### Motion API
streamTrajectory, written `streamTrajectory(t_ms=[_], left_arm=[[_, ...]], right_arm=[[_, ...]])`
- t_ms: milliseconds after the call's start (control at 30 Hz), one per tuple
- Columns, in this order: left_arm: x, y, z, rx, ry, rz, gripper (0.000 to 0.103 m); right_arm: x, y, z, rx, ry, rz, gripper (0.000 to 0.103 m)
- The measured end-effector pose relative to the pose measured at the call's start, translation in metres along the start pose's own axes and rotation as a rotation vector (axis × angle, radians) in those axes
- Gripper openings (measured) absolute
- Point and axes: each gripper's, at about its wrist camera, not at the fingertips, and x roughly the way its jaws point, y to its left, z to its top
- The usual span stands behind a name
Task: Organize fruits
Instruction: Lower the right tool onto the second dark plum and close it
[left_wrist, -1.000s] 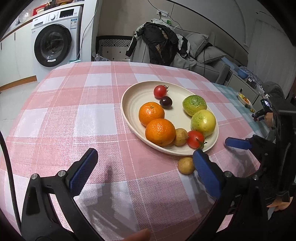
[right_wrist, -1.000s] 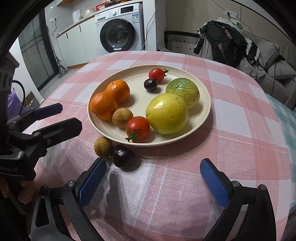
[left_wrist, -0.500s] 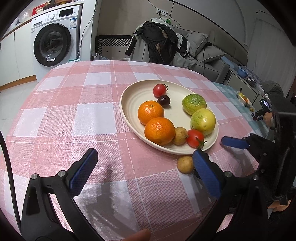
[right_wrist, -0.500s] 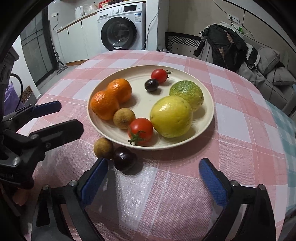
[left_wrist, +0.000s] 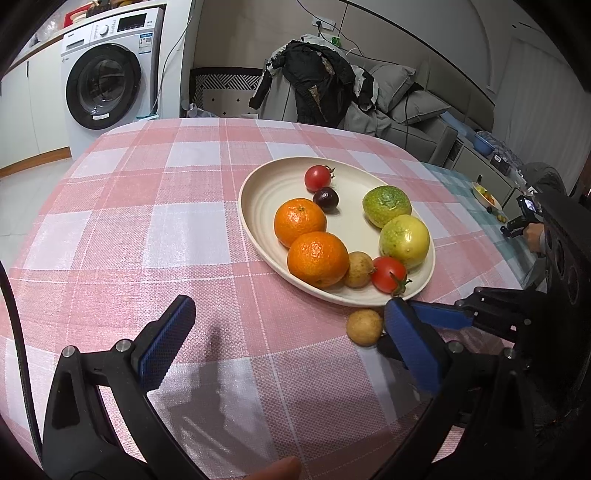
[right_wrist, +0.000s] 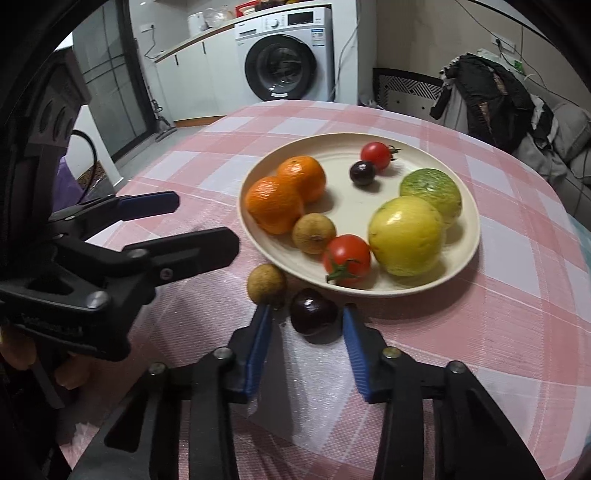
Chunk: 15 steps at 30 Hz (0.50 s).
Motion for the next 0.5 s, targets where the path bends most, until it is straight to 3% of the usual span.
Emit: streamTrajectory(t_ms=[167,367,500], left_arm=[[0.0,-0.001,-0.001,0.002,0.002,-0.002,0.102],[0.001,-0.002,-0.001,0.004,0.007,-0.007,0.102],[0.006,-0.008,-0.004,0.027,0.045,-0.048,0.102]], right_arm=[[-0.001,0.001,-0.001,0.0,-0.004,-0.002,0.027],[-0.009,-0.007,-0.002,0.036,-0.024,0.021,0.027],[-0.019,-0.012,-0.006,0.055,-0.045,0.021,0.027]])
